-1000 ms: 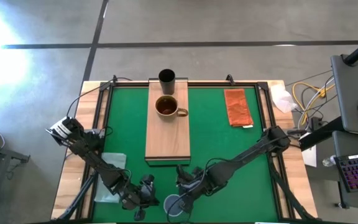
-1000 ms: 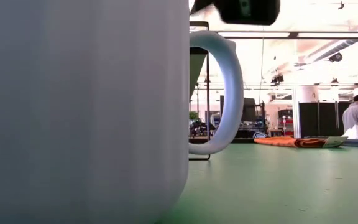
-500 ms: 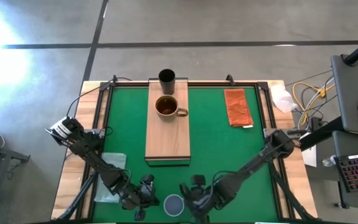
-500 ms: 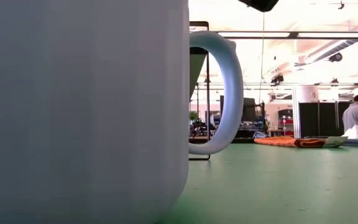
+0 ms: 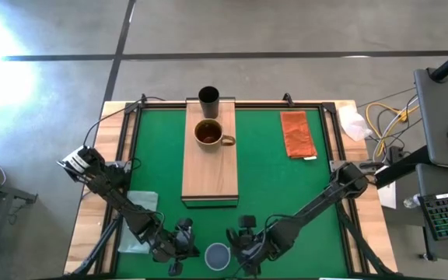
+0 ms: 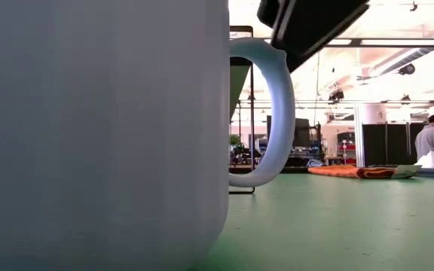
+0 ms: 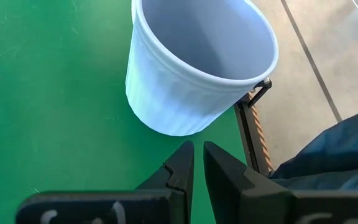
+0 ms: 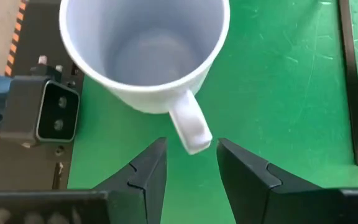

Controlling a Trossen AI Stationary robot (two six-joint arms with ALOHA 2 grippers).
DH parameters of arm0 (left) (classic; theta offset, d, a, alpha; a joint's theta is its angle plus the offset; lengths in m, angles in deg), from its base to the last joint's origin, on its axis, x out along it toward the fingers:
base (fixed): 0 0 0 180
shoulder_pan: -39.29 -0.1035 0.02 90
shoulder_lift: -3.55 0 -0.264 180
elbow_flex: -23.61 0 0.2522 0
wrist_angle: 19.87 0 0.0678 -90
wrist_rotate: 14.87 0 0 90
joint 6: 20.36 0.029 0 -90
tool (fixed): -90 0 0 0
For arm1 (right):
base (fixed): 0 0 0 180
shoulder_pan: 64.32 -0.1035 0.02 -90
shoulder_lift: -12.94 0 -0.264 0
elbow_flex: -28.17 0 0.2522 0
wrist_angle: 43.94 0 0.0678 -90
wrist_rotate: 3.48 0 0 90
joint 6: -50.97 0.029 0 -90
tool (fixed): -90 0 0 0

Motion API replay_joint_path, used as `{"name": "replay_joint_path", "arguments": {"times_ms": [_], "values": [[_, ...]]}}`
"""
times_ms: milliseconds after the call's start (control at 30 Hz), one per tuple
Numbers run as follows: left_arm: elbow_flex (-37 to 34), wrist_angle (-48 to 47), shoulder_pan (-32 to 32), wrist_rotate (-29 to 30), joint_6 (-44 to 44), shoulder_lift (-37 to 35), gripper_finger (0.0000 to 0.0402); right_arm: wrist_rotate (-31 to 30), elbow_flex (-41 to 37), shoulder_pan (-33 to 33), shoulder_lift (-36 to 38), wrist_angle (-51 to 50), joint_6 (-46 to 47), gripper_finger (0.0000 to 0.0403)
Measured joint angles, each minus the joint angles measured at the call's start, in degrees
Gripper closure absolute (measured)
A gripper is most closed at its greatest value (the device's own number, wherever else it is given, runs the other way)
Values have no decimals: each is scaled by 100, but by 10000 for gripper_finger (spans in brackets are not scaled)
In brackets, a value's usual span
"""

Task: Stack small to large cups/mugs on shelf
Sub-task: Put the gray mug on the shelf

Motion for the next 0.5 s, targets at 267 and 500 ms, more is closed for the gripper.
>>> {"name": "replay_joint_path", "arguments": {"times_ms": [267,500], "values": [[0,-2,0,0,-6,0,379,6,-183,63,0,296,0,268],[-7,-10,-2,-2,-132,0,379,52,-262,73,0,338,5,272]]}}
